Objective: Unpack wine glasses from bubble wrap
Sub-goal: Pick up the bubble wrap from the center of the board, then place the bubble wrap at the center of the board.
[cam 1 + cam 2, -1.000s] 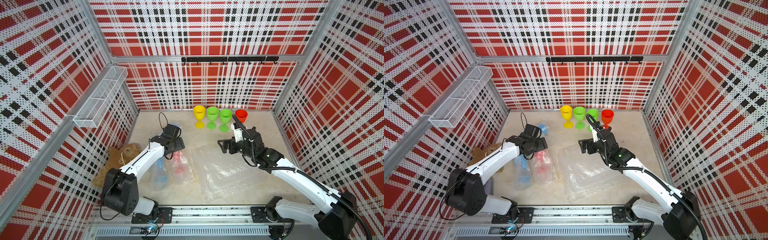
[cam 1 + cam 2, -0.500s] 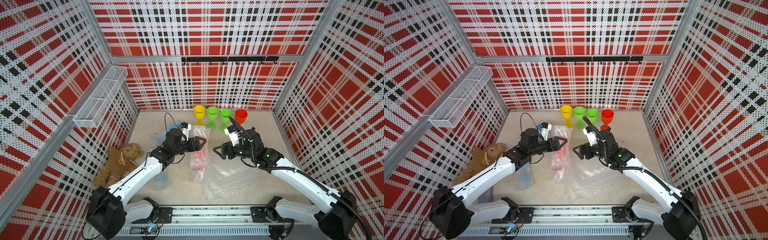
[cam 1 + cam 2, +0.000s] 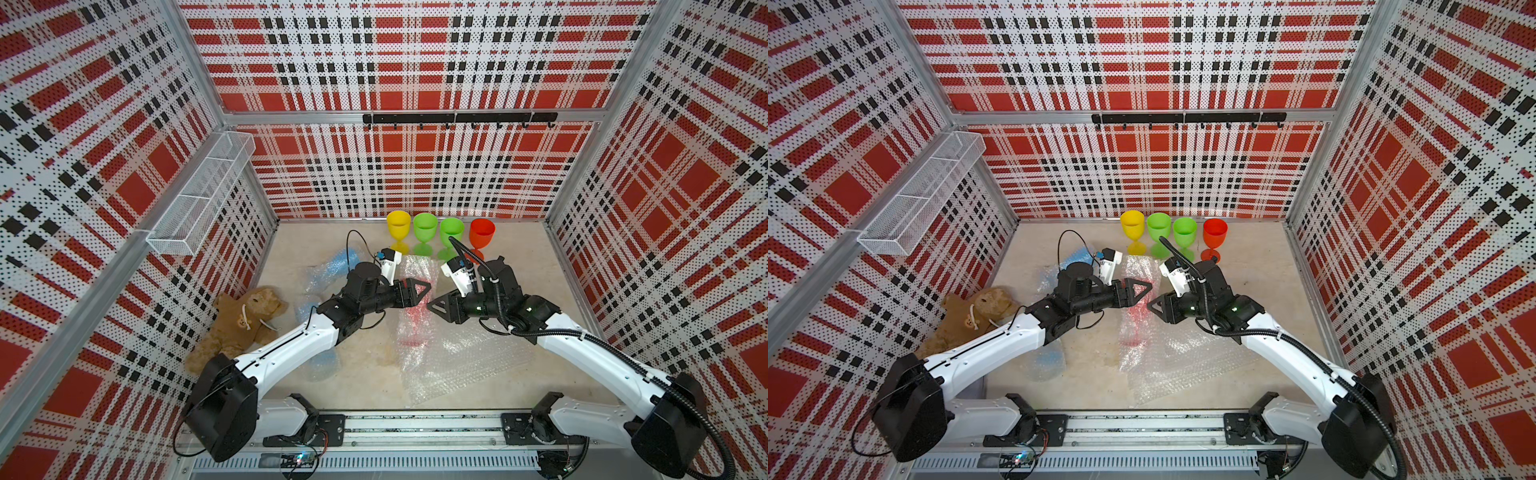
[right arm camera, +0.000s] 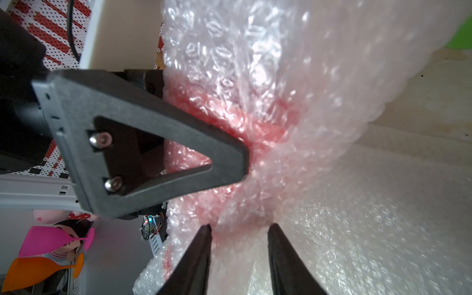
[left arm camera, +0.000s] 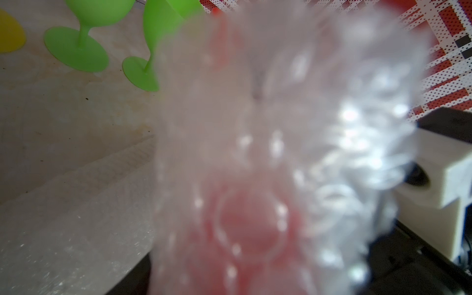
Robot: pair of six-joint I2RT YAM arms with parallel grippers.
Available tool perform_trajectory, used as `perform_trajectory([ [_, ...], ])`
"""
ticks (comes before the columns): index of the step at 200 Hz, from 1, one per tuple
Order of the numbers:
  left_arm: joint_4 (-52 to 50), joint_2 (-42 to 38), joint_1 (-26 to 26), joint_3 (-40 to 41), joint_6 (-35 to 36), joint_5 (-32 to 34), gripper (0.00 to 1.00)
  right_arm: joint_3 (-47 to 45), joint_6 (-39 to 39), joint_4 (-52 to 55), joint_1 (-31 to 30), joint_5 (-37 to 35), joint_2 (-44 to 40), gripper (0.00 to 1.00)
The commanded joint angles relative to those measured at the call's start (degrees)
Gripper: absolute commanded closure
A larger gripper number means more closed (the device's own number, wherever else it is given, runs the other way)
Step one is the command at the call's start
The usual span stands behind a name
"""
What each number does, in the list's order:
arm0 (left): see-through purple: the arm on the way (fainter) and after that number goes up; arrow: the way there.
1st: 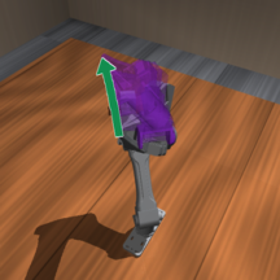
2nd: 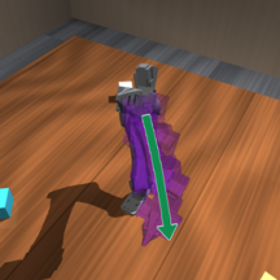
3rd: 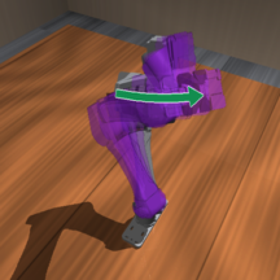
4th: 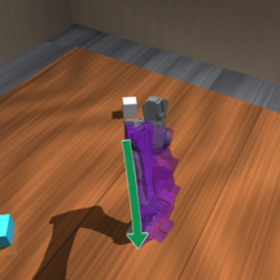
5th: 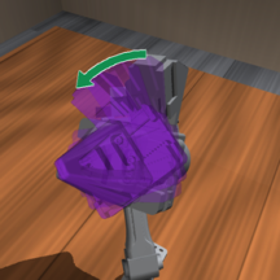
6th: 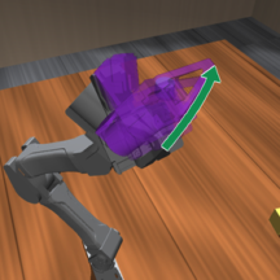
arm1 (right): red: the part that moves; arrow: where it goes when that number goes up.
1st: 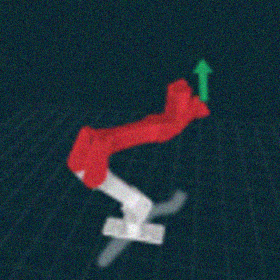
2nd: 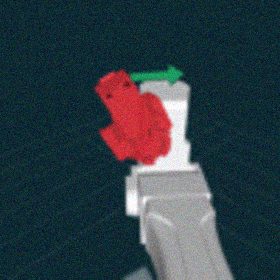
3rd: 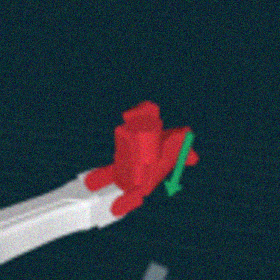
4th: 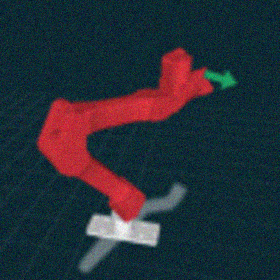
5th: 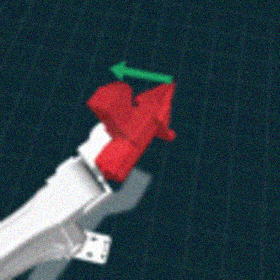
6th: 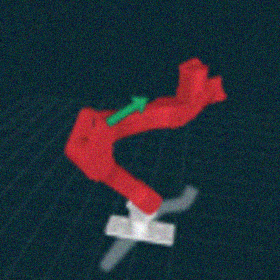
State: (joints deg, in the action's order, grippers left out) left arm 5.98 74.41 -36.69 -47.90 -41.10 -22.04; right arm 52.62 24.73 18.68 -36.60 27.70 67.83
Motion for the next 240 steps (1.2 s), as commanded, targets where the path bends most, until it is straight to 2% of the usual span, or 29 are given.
perform_trajectory([
  [1,3.6,-0.8,0.7,0.5,-1.3,-0.5,0.29,-2.1,-0.6,0.1,-0.3,0.6,-1.3,0.64],
  [21,4.3,-1.1,1.2,0.7,-2.0,-1.2,0.30,-3.4,-0.6,0.3,-0.3,-0.4,-1.7,0.67],
  [64,4.7,-1.4,1.1,1.2,-2.5,-1.7,0.31,-3.7,-1.2,1.1,-0.4,-4.2,-2.2,0.87],
  [76,5.1,-1.6,1.0,1.6,-2.9,-1.6,0.32,-3.8,-1.2,1.0,-0.3,-3.3,-1.7,0.87],
  [92,6.0,-1.8,1.1,2.2,-3.6,-1.8,0.32,-3.6,-1.0,1.0,-0.6,-2.7,-0.6,0.78],
  [105,6.8,-1.9,1.0,2.7,-4.3,-1.9,0.32,-3.6,-1.0,1.0,-1.1,-3.0,-0.2,0.78],
  [130,7.7,-1.2,0.4,3.2,-4.9,-1.9,0.29,-4.1,-1.0,0.4,-1.2,-4.2,-0.6,1.00],
  [173,5.6,1.4,0.8,4.6,-4.8,-1.1,0.11,-2.6,-1.8,5.2,-1.3,-7.8,-2.9,1.00],
  [209,3.9,3.6,0.8,4.1,-3.6,-3.4,0.07,0.6,-2.3,12.7,-1.2,-7.7,-2.6,1.00],
  [240,-5.6,3.8,1.6,2.2,1.6,1.6,0.05,2.7,-2.5,18.1,-1.1,-7.6,-2.7,1.00],
])
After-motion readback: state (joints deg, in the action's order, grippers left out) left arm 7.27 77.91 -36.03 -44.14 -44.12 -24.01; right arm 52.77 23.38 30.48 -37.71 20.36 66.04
